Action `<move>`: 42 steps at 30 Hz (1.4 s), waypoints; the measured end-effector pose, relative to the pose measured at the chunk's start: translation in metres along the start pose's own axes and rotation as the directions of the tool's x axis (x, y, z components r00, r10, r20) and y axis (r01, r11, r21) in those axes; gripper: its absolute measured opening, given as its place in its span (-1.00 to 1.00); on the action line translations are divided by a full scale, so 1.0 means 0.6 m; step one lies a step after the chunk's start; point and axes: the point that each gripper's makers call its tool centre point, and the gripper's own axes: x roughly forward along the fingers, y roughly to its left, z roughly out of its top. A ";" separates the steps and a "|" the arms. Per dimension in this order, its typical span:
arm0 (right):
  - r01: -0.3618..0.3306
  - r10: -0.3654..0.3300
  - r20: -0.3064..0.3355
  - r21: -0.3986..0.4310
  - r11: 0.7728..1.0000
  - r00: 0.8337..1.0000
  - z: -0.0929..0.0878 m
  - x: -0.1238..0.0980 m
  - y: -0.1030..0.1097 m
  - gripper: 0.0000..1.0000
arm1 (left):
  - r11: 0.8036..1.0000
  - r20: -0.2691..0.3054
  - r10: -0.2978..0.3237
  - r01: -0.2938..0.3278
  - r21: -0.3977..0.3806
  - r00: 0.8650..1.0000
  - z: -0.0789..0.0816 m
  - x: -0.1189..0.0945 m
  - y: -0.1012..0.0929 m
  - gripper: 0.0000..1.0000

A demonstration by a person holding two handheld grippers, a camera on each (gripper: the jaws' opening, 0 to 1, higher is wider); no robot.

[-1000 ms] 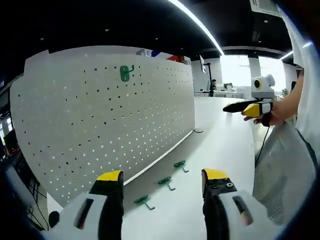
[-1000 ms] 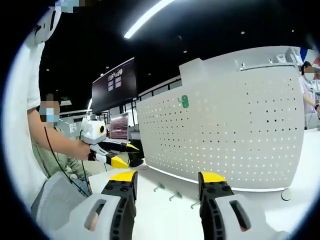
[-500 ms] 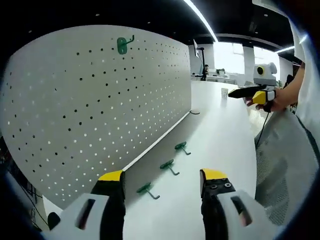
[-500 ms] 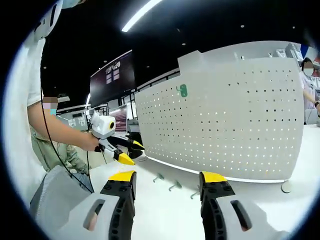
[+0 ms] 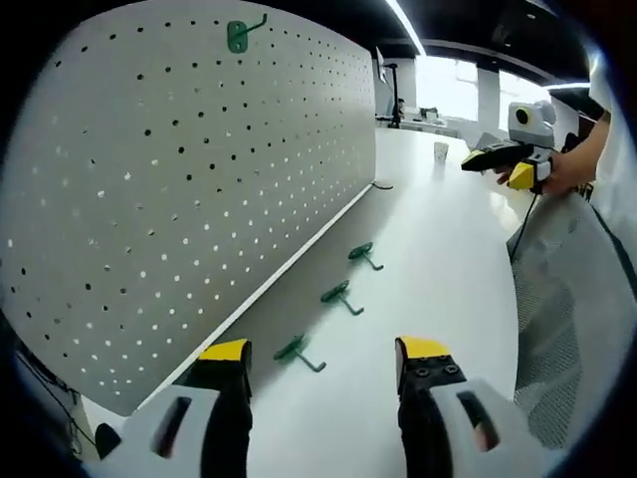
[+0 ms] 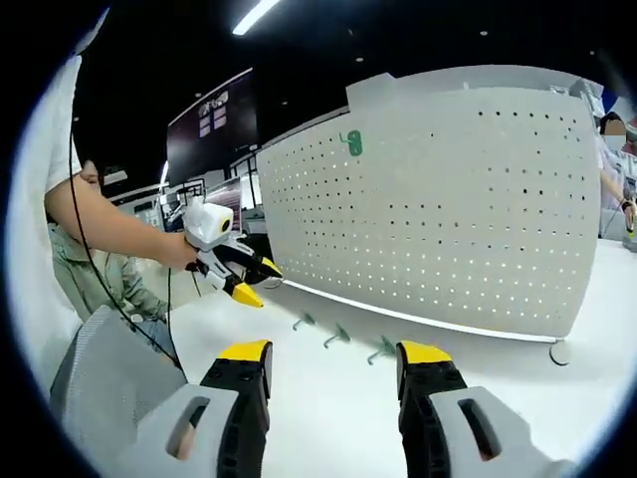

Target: Insert the hook assembly into the mounting plate slot until the hook locks in place.

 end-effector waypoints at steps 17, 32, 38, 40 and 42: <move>-0.005 0.006 -0.049 0.009 1.000 0.999 -0.019 0.003 0.000 -0.09 | 0.994 -0.163 -0.063 0.077 0.080 0.985 -0.040 0.029 0.013 0.06; -0.003 0.004 -0.053 0.029 1.000 0.999 -0.022 0.001 -0.002 -0.11 | 0.961 -0.245 -0.069 0.130 0.244 0.967 -0.053 0.056 0.041 -0.01; 0.001 0.001 -0.052 0.043 0.999 0.999 -0.023 -0.001 -0.003 -0.12 | 0.942 -0.286 -0.097 0.180 0.283 0.953 -0.061 0.066 0.040 -0.06; 0.002 0.000 -0.051 0.043 0.999 0.999 -0.023 -0.001 -0.003 -0.12 | 0.937 -0.296 -0.102 0.192 0.293 0.950 -0.062 0.070 0.040 -0.06; 0.001 0.001 -0.050 0.048 0.999 0.999 -0.023 -0.001 -0.003 -0.12 | 0.932 -0.303 -0.104 0.199 0.302 0.947 -0.063 0.074 0.041 -0.08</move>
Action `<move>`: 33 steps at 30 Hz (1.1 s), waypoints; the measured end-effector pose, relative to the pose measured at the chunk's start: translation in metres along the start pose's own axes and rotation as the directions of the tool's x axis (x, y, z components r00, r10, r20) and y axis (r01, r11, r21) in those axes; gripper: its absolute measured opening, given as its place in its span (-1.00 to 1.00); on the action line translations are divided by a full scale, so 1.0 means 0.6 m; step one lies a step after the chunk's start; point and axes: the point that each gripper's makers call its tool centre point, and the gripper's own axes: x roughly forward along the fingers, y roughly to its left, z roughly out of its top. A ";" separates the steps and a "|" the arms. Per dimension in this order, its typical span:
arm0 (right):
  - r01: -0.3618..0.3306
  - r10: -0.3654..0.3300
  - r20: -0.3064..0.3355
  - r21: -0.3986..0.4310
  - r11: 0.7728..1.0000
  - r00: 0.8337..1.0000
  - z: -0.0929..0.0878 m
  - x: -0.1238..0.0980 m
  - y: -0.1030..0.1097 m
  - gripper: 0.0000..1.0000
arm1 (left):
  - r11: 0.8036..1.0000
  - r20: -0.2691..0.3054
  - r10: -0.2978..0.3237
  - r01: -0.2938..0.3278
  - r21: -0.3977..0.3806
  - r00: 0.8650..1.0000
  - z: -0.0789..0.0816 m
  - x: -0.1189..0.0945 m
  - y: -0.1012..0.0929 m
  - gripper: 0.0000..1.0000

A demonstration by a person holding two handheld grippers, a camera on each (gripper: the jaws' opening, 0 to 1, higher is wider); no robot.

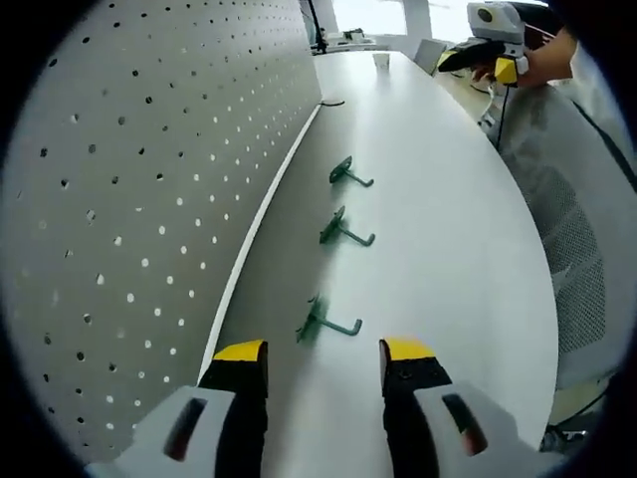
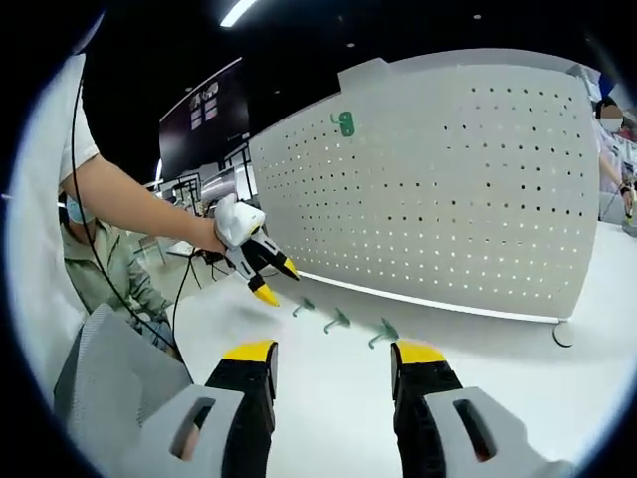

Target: Insert the hook assembly into the mounting plate slot until the hook locks in place.

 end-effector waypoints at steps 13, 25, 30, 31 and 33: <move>-0.003 0.003 -0.004 0.014 1.000 1.000 -0.001 -0.001 -0.001 -0.14 | 0.995 -0.042 -0.051 0.055 0.087 0.998 -0.004 0.026 0.003 -0.13; -0.004 0.005 -0.025 0.018 1.000 1.000 -0.008 -0.001 -0.003 -0.19 | 0.990 -0.069 -0.055 0.063 0.127 0.996 -0.007 0.042 0.015 -0.26; 0.001 0.000 -0.022 0.031 1.000 1.000 -0.006 -0.003 -0.005 -0.20 | 0.986 -0.091 -0.072 0.085 0.147 0.993 -0.014 0.046 0.014 -0.31; 0.000 0.000 -0.022 0.033 0.999 1.000 -0.006 -0.003 -0.005 -0.21 | 0.985 -0.090 -0.074 0.087 0.146 0.993 -0.014 0.046 0.015 -0.33; 0.000 0.001 -0.023 0.033 0.999 1.000 -0.007 -0.005 -0.006 -0.21 | 0.986 -0.085 -0.074 0.086 0.145 0.994 -0.013 0.047 0.019 -0.38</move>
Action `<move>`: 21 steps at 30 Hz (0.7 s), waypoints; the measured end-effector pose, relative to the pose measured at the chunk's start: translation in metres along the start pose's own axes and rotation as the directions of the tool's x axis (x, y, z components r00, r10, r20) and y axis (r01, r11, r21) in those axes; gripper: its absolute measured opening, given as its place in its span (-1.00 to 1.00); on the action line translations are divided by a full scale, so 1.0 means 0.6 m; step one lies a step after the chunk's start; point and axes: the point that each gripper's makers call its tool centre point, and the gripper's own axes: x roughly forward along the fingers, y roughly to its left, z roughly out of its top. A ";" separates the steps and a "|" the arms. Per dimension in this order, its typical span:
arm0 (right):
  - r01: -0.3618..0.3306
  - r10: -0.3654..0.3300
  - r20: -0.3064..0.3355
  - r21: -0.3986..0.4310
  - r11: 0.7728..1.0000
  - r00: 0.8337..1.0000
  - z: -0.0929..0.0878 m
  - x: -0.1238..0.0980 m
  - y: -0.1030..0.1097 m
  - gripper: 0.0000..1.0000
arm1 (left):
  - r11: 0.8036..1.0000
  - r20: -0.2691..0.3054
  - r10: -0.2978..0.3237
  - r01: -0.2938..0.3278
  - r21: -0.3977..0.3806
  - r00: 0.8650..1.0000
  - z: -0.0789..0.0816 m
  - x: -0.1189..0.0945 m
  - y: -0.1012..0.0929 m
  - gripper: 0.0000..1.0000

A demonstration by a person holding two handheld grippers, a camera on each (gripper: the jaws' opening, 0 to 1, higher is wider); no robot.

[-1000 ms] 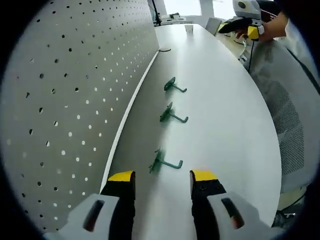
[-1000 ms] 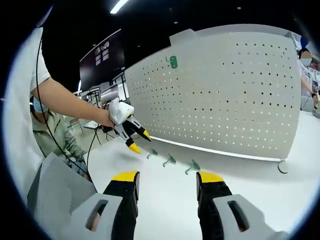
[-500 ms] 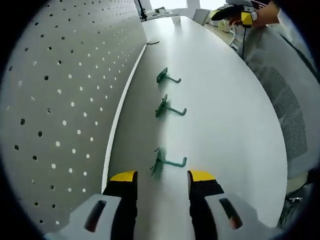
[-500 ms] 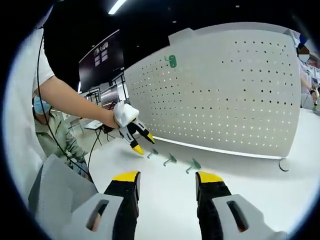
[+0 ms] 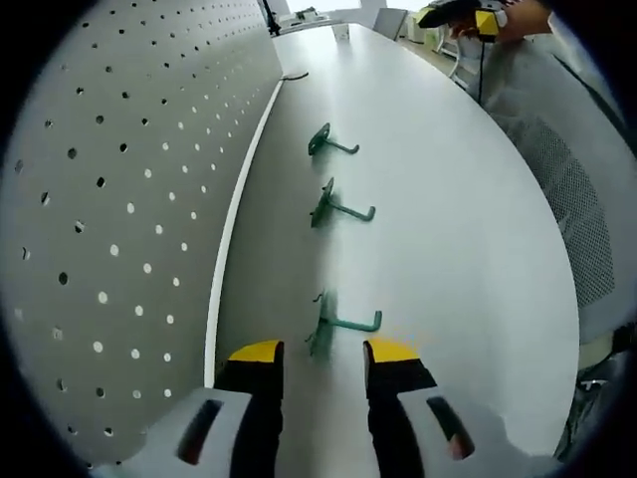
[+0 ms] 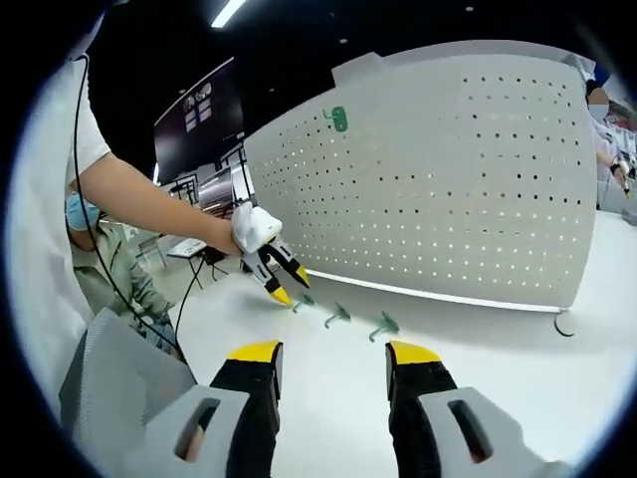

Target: Insert the hook assembly into the mounting plate slot until the hook locks in place.

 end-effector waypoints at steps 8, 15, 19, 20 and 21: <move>0.000 0.000 -0.013 0.003 1.000 1.000 -0.005 -0.001 -0.001 -0.24 | 1.000 -0.004 0.002 -0.002 0.001 1.000 -0.003 0.008 0.009 -0.46; 0.001 -0.001 -0.004 0.011 1.000 1.000 -0.003 -0.002 0.000 -0.26 | 1.000 0.013 -0.019 0.019 -0.002 1.000 0.003 0.013 0.003 -0.68; 0.007 -0.007 0.002 0.020 1.000 1.000 -0.001 -0.002 -0.005 -0.27 | 1.000 0.015 -0.021 0.021 -0.004 1.000 0.003 0.014 0.004 -0.71; 0.009 -0.009 0.004 0.024 1.000 1.000 -0.001 -0.002 -0.007 -0.27 | 1.000 0.017 -0.028 0.028 0.004 0.999 0.004 0.014 0.001 -0.74; 0.009 -0.009 0.003 0.025 1.000 1.000 -0.001 -0.002 -0.007 -0.28 | 0.999 0.018 -0.032 0.033 -0.001 0.999 0.004 0.014 0.000 -0.77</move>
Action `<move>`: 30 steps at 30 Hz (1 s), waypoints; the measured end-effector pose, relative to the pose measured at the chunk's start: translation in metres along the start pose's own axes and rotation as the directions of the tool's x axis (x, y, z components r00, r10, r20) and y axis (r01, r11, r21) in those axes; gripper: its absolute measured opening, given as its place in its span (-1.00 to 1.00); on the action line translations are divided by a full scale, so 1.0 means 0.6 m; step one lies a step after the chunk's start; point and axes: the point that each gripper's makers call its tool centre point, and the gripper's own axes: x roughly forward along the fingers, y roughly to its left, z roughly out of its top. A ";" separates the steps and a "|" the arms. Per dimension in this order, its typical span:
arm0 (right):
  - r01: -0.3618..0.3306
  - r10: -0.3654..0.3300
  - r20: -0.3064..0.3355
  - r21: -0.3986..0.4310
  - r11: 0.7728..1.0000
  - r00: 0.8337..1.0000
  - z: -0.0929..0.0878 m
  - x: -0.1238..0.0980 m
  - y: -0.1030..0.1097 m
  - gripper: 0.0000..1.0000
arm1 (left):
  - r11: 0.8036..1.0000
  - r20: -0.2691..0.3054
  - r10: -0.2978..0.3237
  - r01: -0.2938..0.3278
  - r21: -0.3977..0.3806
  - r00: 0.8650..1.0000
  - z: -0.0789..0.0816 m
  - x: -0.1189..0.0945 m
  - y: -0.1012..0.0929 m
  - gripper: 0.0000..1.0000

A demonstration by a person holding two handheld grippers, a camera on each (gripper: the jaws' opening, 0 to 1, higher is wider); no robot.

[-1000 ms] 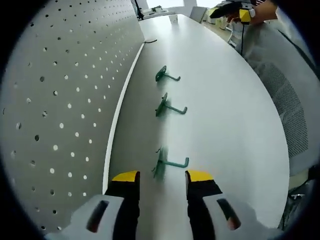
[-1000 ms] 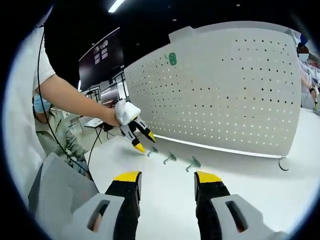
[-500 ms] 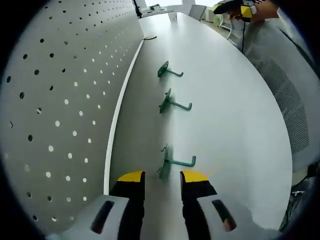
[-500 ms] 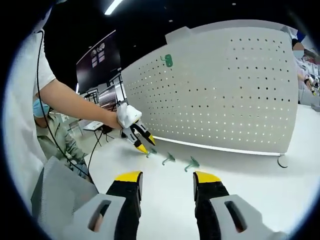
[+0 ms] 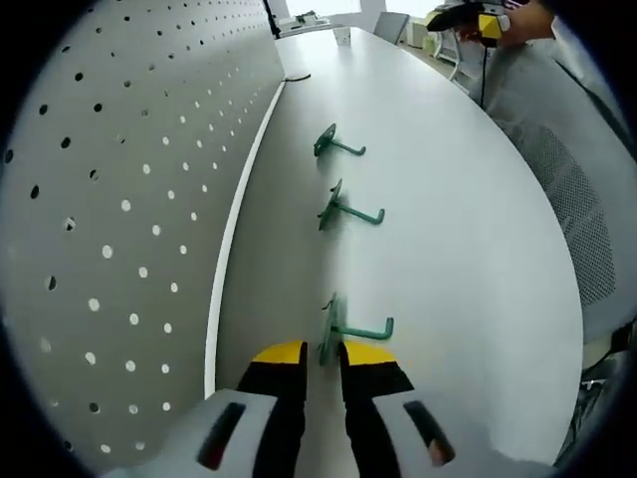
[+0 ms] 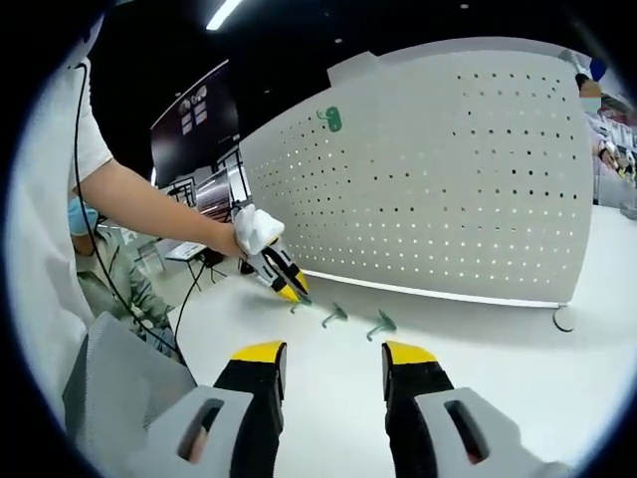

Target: Insert the hook assembly into the mounting plate slot until the hook locks in place.

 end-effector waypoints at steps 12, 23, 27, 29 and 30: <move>0.001 -0.001 0.004 0.002 1.000 1.000 0.001 0.000 -0.001 -0.30 | 0.999 -0.016 -0.005 0.004 -0.035 1.000 -0.001 0.001 -0.006 -0.93; 0.001 -0.001 0.001 0.002 1.000 1.000 0.002 0.000 -0.001 -0.28 | 0.998 0.047 0.042 -0.039 -0.055 0.998 0.010 -0.004 -0.002 -0.97; 0.001 -0.001 0.004 0.004 1.000 1.000 0.003 0.000 -0.001 -0.28 | 0.994 0.080 0.068 -0.060 -0.091 0.994 0.018 -0.011 0.007 -0.97; 0.003 -0.003 0.003 0.004 1.000 1.000 0.002 0.000 -0.002 -0.28 | 0.992 0.094 0.077 -0.067 -0.104 0.993 0.021 -0.013 0.008 -0.97; 0.002 -0.002 0.007 0.006 1.000 1.000 0.003 0.000 -0.001 -0.28 | 0.991 0.105 0.086 -0.074 -0.109 0.991 0.024 -0.016 0.009 -0.97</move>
